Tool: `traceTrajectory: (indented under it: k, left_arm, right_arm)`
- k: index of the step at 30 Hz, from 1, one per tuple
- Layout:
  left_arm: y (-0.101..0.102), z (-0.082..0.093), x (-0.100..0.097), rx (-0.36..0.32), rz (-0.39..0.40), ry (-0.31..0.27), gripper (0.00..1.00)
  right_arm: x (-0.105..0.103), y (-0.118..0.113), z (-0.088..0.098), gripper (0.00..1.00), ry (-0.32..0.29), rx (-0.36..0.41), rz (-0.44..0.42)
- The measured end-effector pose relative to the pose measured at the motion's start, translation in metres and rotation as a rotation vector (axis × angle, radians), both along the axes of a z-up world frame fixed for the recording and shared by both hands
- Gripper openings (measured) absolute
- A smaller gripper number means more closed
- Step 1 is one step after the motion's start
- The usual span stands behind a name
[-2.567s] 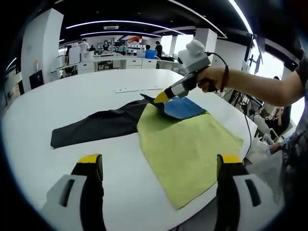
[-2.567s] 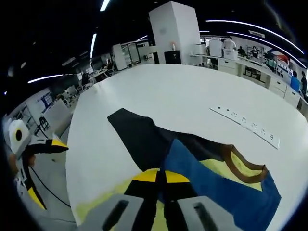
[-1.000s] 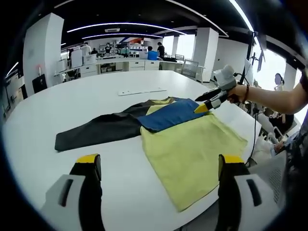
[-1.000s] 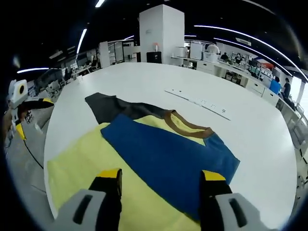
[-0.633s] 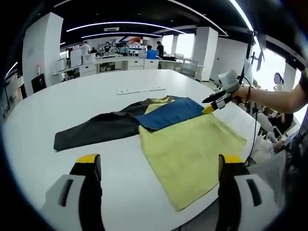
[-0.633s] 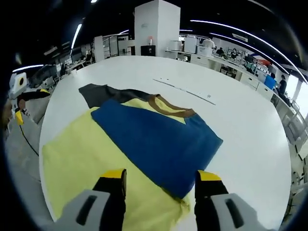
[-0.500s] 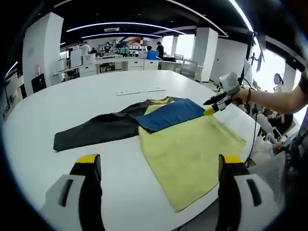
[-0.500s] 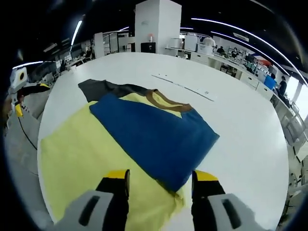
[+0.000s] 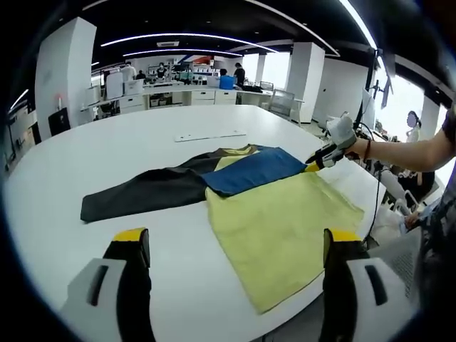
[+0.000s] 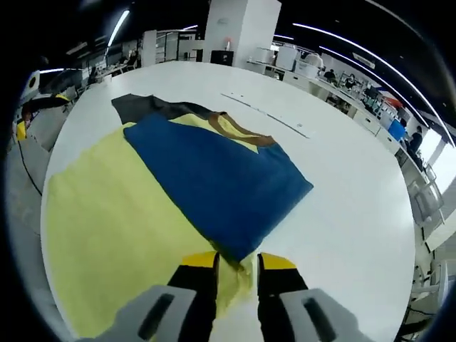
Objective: Fold the garment on the visible template until the final outline fits inside the template.
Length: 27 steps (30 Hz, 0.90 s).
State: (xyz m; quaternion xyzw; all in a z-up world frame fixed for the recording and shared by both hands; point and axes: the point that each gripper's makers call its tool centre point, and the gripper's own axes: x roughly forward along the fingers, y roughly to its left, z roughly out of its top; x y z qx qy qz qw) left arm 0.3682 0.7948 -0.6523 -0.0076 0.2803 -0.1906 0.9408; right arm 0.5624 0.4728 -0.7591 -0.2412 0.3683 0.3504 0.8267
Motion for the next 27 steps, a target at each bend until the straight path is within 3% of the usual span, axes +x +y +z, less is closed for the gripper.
traceTrajectory:
  k: [17,27]
  left_arm:
    - [0.004,-0.003,0.0,-0.005,0.012,0.006,0.99]
    - [0.006,-0.003,0.0,-0.003,0.018,0.006,0.98]
  right_arm:
    - [0.003,-0.005,-0.008,0.03,0.006,-0.042,0.005]
    - [0.008,-0.012,0.01,0.0,-0.035,0.034,-0.079]
